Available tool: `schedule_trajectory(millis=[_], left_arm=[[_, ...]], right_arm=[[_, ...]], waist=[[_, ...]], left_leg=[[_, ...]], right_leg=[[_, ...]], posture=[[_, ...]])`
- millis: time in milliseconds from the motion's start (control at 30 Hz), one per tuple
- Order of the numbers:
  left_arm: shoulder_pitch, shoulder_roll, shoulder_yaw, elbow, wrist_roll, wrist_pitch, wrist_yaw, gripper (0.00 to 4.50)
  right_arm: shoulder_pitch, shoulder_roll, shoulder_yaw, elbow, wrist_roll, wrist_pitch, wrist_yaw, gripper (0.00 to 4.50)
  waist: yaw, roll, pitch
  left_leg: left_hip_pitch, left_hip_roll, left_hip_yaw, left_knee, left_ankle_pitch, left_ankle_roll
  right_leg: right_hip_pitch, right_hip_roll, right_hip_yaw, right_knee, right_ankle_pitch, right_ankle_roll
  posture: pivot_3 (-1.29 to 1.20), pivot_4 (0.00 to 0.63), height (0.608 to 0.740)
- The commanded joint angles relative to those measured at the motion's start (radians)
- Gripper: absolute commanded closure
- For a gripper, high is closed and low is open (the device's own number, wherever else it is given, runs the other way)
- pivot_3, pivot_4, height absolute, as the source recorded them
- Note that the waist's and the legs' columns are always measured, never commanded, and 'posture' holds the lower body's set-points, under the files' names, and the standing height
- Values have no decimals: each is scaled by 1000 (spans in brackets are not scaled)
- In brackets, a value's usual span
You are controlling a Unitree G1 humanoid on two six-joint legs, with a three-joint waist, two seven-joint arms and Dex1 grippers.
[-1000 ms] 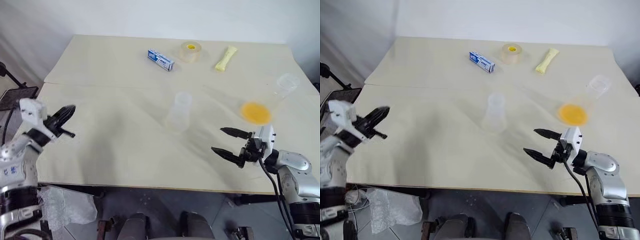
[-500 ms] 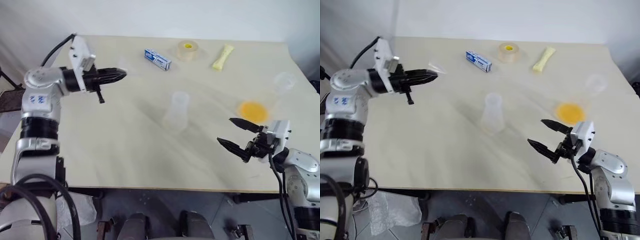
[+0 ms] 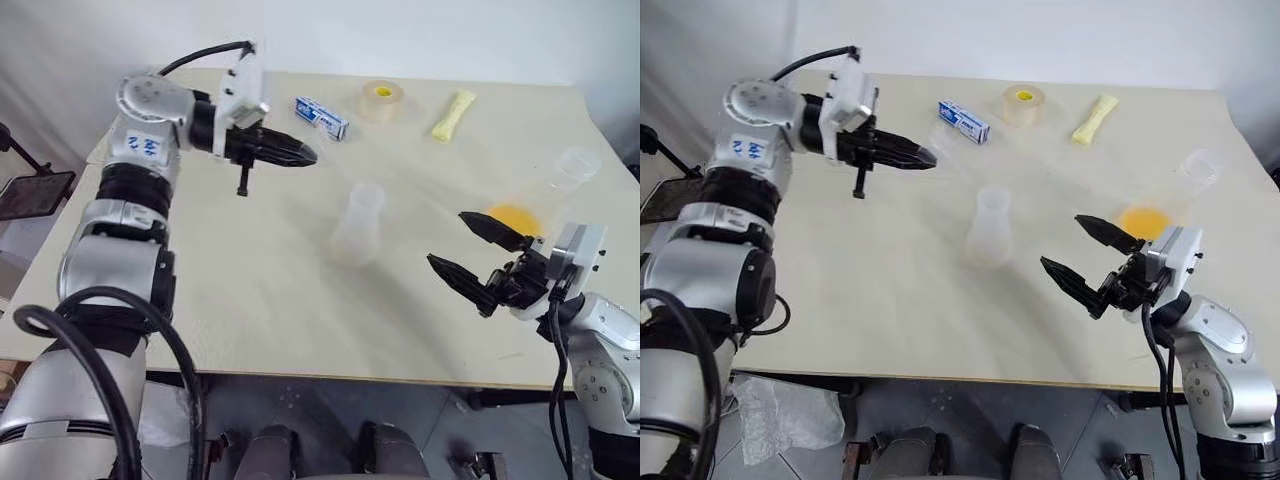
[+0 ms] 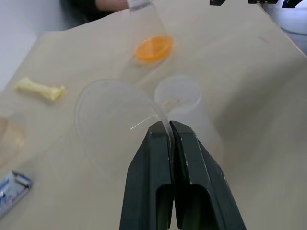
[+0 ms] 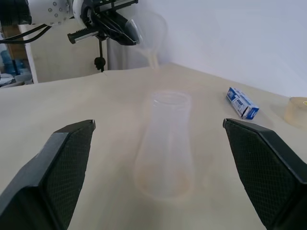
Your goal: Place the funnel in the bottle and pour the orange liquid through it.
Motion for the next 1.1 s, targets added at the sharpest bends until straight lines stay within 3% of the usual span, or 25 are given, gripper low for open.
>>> schedule_trajectory(millis=[33, 500, 1100], left_arm=[[-57, -25, -7, 32, 46, -59, 8, 4476], [-104, -84, -22, 97, 165, -128, 116, 4476], [-150, -130, -89, 112, 281, -188, 82, 4476]], right_arm=[[21, 8, -16, -51, -10, -17, -24, 0], [125, 40, -31, -120, -45, -52, -74, 0], [121, 38, -14, -94, -70, -79, -61, 0]], waist=[[-3, 0, 0], [-1, 0, 0], [-2, -1, 0]], left_leg=[[0, 0, 0, 0, 0, 0], [0, 0, 1, 0, 0, 0], [0, 0, 1, -1, 0, 0]], right_leg=[[0, 0, 0, 0, 0, 0], [-2, 0, 0, 0, 0, 0], [-2, 0, 0, 0, 0, 0]], posture=[[0, 150, 740], [0, 150, 740], [0, 150, 740]])
